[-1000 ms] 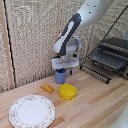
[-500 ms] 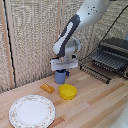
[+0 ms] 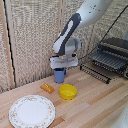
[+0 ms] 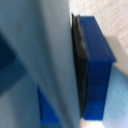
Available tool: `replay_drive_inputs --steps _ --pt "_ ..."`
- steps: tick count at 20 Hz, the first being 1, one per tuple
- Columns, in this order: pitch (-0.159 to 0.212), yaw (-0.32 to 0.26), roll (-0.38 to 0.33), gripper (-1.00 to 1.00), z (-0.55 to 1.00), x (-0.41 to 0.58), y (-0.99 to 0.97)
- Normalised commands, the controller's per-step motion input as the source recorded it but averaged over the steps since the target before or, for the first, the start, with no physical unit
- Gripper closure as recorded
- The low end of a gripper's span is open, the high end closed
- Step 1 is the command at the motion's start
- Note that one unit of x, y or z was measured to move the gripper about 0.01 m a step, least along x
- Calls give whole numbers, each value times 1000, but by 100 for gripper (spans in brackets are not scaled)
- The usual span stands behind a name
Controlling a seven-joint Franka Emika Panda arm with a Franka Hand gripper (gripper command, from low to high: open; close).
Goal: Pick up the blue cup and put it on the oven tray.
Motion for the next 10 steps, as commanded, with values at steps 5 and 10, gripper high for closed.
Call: replay_drive_inputs --steps 5,10 --pt "9 -196 -7 100 817 8 -173" --pt "29 -238 0 100 866 77 -304"
